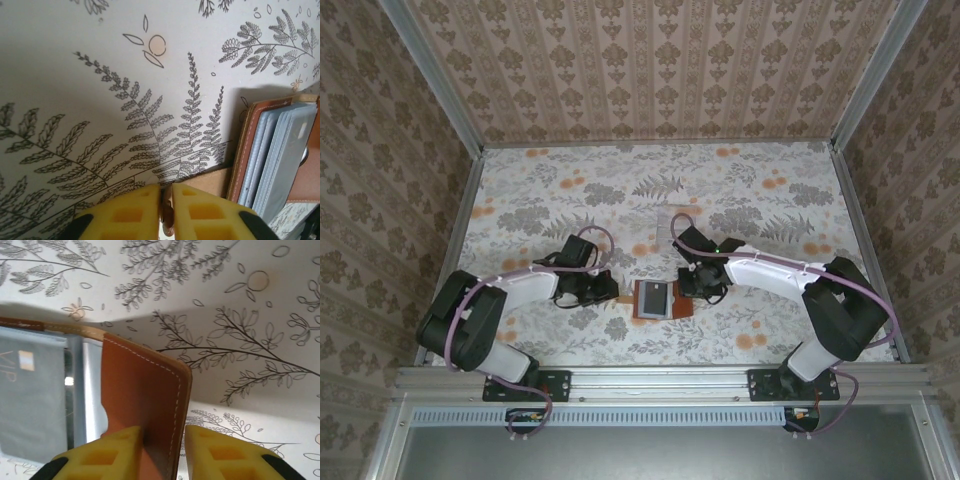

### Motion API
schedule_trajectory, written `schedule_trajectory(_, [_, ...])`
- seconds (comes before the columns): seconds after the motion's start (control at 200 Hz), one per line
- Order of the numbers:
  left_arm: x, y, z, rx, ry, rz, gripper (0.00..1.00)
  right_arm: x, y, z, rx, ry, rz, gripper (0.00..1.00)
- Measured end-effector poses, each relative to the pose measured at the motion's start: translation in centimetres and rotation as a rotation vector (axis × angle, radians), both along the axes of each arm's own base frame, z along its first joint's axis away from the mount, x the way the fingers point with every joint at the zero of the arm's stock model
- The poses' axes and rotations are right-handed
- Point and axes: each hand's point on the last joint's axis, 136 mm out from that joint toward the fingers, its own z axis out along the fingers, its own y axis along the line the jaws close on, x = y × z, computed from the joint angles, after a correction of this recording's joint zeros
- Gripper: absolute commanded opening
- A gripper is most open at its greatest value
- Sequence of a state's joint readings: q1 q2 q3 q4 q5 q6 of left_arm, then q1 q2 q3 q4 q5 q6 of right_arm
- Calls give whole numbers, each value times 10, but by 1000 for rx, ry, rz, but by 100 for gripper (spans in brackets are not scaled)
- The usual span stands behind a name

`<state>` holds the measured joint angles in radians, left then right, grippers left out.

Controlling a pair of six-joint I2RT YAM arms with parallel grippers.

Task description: Take the credit cards out of the card holder

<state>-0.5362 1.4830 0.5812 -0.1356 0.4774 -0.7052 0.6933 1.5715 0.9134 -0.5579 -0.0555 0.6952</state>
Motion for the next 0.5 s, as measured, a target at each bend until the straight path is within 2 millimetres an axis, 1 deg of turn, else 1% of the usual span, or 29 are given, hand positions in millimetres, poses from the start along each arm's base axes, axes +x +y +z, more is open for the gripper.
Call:
schedule_trajectory(0.03, [1,0,0,1,-4,-2,22,-1,-2,-1,-8,0,2,36])
schedule_trajectory(0.095, [1,-2,2,3,-9,-6,26,-2,-6,-3,-27,-3,5,43])
schedule_trajectory(0.17, [0,-2,4,14,-17,-14,30,-3,-10,-5,-43,-5,3,44])
schedule_trajectory(0.235, [0,1,6,38,-22,-11,33,-3,-13,-5,-54,-6,3,44])
schedule_trajectory(0.325, [0,9,9,79,-32,1,35,-3,-13,-5,-57,-8,6,42])
schedule_trajectory(0.365, [0,11,12,95,-38,6,38,-3,-13,-5,-57,-9,7,40])
schedule_trajectory(0.5, [2,12,32,135,-88,-2,40,-3,-12,-4,-51,-10,8,35])
